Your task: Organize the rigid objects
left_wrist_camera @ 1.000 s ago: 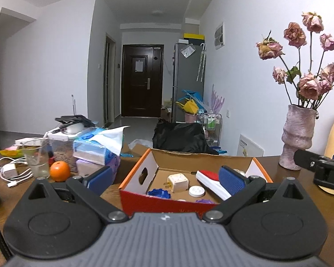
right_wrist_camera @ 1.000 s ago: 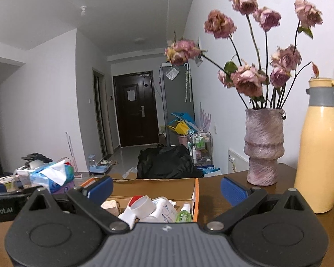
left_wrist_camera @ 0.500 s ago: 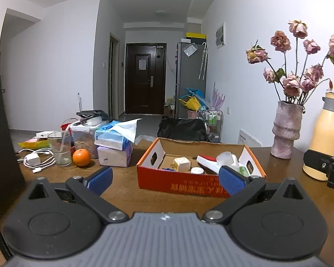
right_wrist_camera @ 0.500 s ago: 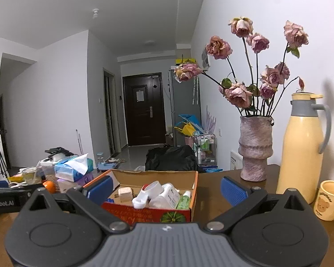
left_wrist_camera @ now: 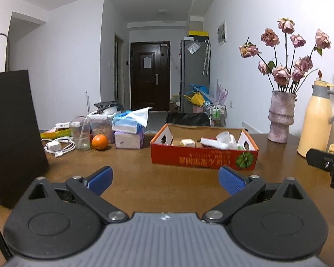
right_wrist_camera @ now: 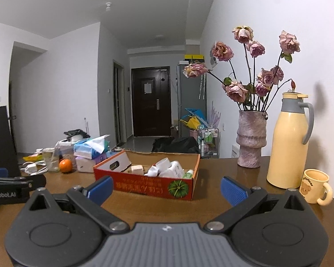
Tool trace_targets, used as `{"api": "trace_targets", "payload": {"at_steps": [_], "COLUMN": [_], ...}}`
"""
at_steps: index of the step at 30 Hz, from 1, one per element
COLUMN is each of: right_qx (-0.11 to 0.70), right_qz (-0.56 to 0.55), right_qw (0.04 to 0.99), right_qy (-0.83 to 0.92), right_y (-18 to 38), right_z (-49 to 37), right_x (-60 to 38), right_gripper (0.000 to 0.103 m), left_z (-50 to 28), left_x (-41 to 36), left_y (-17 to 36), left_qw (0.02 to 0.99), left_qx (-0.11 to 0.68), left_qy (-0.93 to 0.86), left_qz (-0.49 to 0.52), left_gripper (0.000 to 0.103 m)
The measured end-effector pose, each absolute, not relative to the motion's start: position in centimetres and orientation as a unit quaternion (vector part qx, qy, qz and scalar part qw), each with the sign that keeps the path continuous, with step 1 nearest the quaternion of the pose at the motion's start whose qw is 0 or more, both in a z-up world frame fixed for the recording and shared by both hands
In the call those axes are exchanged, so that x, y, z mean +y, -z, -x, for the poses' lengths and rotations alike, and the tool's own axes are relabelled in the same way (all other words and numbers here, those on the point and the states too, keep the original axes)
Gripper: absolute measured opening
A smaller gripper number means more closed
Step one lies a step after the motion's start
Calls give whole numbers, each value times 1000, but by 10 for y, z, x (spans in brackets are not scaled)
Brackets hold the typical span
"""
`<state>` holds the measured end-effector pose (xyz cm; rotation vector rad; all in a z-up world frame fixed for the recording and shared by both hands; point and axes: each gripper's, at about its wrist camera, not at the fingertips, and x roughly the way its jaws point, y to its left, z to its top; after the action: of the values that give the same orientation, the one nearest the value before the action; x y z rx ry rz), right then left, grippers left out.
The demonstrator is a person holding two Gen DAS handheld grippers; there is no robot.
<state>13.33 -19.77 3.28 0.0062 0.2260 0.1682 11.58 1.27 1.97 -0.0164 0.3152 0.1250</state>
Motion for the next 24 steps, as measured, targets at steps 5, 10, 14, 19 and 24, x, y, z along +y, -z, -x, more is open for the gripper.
{"api": "trace_targets", "payload": {"at_steps": [5, 10, 14, 19, 24], "right_qx": [120, 127, 128, 127, 128], "right_qz": [-3, 0, -1, 0, -2], "right_qw": [989, 988, 988, 988, 988], "right_qy": [-87, -88, -87, -88, -87], "right_y": [-27, -21, -20, -21, -20], "right_z": [-114, -101, -95, -94, -92], "right_x": [-197, -197, -198, -198, -199], "right_gripper": [103, 103, 103, 103, 103], "left_z": [-96, -88, -84, -83, -83], "left_x": [11, 9, 9, 8, 7], "left_y": [-10, -5, -5, -5, -5], "left_qw": [984, 983, 983, 983, 983], "left_qx": [169, 175, 174, 174, 175], "left_qy": [-62, -59, -57, -56, -55], "left_qz": [8, 5, 7, 6, 6], "left_gripper": [103, 103, 103, 103, 103]}}
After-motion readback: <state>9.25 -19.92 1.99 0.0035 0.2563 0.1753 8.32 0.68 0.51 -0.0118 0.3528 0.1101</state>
